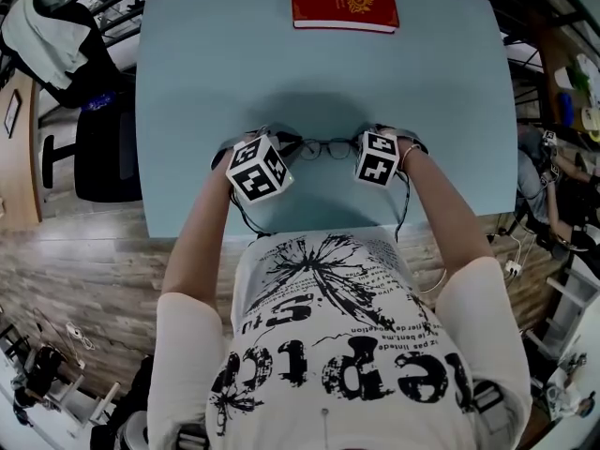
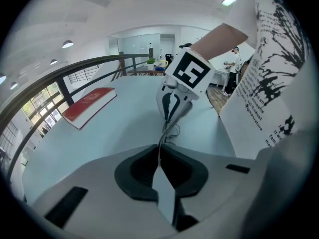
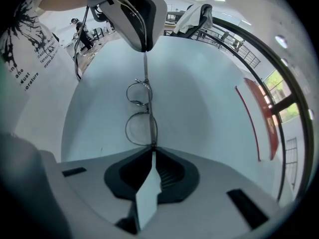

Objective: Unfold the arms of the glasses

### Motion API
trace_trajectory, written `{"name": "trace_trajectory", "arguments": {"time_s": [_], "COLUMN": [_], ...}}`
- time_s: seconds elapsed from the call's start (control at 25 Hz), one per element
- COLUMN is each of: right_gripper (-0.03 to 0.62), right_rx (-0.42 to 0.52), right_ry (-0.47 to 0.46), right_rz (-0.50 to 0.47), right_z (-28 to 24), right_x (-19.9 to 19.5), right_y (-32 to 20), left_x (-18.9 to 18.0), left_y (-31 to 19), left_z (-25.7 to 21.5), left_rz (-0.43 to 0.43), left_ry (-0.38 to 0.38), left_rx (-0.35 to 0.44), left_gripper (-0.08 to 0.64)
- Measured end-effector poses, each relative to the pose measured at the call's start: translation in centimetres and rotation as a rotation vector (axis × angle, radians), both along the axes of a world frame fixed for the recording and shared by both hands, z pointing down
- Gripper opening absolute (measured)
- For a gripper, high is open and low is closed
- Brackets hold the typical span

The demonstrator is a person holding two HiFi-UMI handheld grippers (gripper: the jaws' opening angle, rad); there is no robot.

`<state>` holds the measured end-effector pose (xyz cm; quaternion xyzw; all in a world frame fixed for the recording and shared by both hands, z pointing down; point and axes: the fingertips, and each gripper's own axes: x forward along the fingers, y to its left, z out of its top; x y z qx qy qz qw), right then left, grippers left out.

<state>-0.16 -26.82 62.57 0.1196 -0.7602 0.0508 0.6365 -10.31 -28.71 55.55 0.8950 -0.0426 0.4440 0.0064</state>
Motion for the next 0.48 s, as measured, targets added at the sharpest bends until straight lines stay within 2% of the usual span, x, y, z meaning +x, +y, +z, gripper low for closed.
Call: {"name": "trace_trajectory", "arguments": {"time_s": [0.2, 0.32, 0.4, 0.48], "right_gripper": [0.037, 0.041, 0.097, 0.117], "right_rx": [0.040, 0.059, 0.058, 0.057], "right_ry": [0.022, 0.069, 0.100, 0.088], "right_rz": [0.037, 0.042, 0.039, 0.042], "right_z": [-0.3, -0.4, -0.5, -1.2], "right_x": [0.3, 0.3, 0.3, -0.1], "right_y": [-0.1, -0.3, -0.1, 0.0], "left_x": [-1.4, -1.5, -1.5, -1.5], "left_y": [0.7, 0.7, 0.7, 0.7], "left_z": [0.6, 0.5, 0.4, 0.3], "left_rz": [-0.031, -0.040, -0.034, -0.033], "left_ry": [-0.017, -0.013, -0.009, 0.012], "left_rx": [-0.033, -0.031, -0.016, 0.004], "left_gripper": [0.028, 0.028, 0.028, 0.028]}}
